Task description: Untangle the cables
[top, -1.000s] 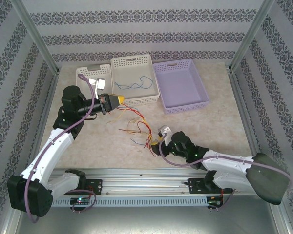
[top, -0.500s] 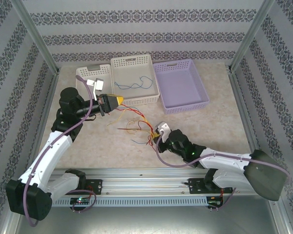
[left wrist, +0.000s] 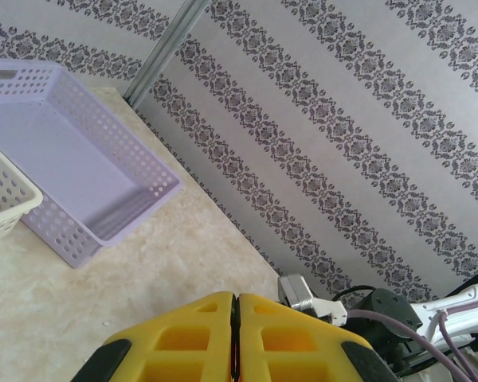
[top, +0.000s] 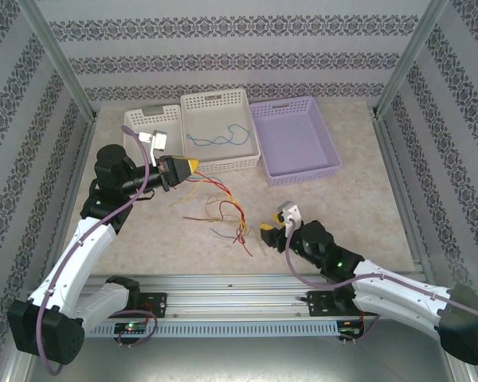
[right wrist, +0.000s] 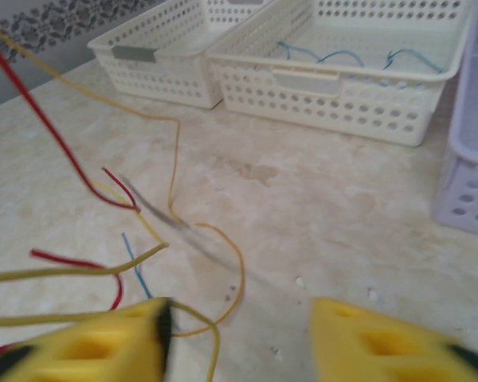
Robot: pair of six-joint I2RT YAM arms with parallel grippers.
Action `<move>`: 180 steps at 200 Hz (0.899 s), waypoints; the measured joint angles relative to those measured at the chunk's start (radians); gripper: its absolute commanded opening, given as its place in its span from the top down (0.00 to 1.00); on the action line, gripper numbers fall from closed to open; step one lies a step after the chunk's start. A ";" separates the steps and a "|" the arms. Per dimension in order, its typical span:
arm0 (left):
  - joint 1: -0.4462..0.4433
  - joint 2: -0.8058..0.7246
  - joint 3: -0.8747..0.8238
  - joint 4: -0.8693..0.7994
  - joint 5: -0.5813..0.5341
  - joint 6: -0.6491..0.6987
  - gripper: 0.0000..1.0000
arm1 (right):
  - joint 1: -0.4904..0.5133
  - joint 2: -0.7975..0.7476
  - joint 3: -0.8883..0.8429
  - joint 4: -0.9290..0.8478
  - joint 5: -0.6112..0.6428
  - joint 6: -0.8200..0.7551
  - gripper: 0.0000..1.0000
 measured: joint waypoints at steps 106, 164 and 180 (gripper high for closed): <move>0.005 0.000 0.000 0.010 0.010 -0.015 1.00 | 0.047 0.332 0.008 0.154 -0.040 -0.056 0.09; 0.005 0.007 0.000 0.013 0.021 -0.016 1.00 | 0.099 0.560 0.107 0.255 0.099 -0.137 0.10; 0.005 0.007 0.000 0.013 0.023 -0.017 1.00 | 0.099 0.605 0.122 0.304 0.138 -0.154 0.14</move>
